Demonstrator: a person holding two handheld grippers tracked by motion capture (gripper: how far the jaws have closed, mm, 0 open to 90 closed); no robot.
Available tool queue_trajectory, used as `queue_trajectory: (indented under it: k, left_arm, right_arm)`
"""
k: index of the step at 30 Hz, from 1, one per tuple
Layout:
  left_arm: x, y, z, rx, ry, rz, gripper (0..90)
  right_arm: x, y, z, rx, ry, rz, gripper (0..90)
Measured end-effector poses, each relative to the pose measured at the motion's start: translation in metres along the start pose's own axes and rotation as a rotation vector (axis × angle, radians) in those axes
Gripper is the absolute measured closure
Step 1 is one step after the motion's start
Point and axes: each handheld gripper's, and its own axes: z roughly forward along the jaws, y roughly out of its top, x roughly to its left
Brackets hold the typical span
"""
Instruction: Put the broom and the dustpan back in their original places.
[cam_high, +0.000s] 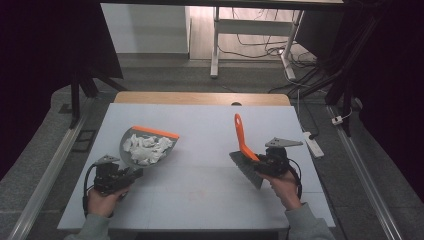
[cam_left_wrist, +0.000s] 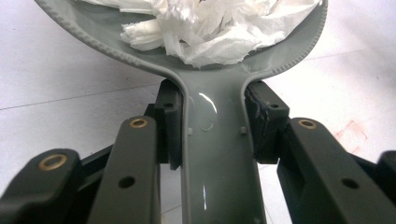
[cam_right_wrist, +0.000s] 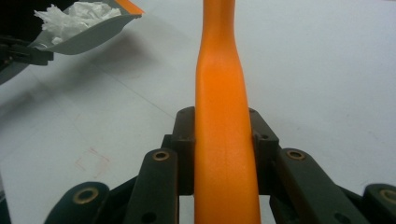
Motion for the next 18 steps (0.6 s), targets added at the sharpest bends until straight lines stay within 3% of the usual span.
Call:
queue_trajectory:
  k: [8, 18]
  left_arm:
    - [-0.001, -0.003, 0.003, -0.006, 0.025, -0.041, 61.2]
    - [-0.008, -0.005, 0.014, 0.001, 0.087, -0.073, 61.2]
  right_arm:
    - [0.001, -0.002, 0.003, 0.011, 0.017, 0.028, 70.1]
    - [-0.002, -0.006, 0.003, 0.010, 0.025, 0.087, 70.1]
